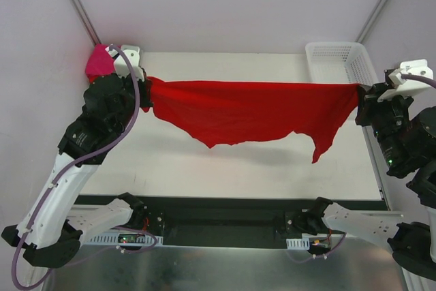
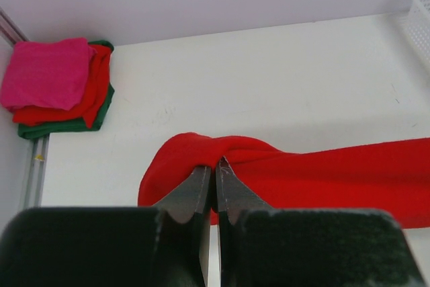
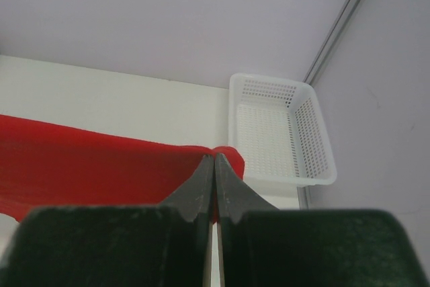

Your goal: Fold and stack the t-shirts

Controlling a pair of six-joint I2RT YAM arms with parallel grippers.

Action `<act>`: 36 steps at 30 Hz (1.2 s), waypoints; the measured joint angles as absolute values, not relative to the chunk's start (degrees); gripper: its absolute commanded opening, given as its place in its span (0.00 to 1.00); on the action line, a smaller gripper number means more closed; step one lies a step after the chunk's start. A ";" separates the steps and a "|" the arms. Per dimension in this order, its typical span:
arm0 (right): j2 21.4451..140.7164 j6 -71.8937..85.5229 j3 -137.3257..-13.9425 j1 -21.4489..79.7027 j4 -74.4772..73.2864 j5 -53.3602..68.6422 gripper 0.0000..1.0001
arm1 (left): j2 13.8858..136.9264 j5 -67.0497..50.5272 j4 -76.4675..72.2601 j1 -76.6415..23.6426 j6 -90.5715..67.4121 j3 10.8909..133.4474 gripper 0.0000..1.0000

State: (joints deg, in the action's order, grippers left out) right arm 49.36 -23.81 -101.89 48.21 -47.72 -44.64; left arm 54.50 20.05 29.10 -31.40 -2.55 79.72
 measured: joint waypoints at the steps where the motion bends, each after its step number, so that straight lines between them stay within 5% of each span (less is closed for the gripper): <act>1: 49.10 -24.08 -101.58 48.21 -47.72 -44.47 0.01 | 54.39 20.23 29.30 -31.40 -2.22 80.03 0.01; 15: 46.96 -24.60 -96.92 48.21 -46.72 -43.77 0.01 | 54.83 21.93 29.98 -31.22 0.62 81.32 0.00; 29: 59.59 -30.04 -88.03 41.01 -31.57 -45.47 0.01 | 75.48 14.35 24.73 -23.51 3.14 89.36 0.00; 36: 54.19 -22.81 -82.24 40.36 -34.00 -40.80 0.01 | 67.77 13.56 23.68 -23.51 2.09 82.59 0.00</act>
State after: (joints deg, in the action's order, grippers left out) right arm 54.19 -22.81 -82.24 40.36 -34.00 -40.80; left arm 67.77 13.56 23.68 -23.51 2.09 82.59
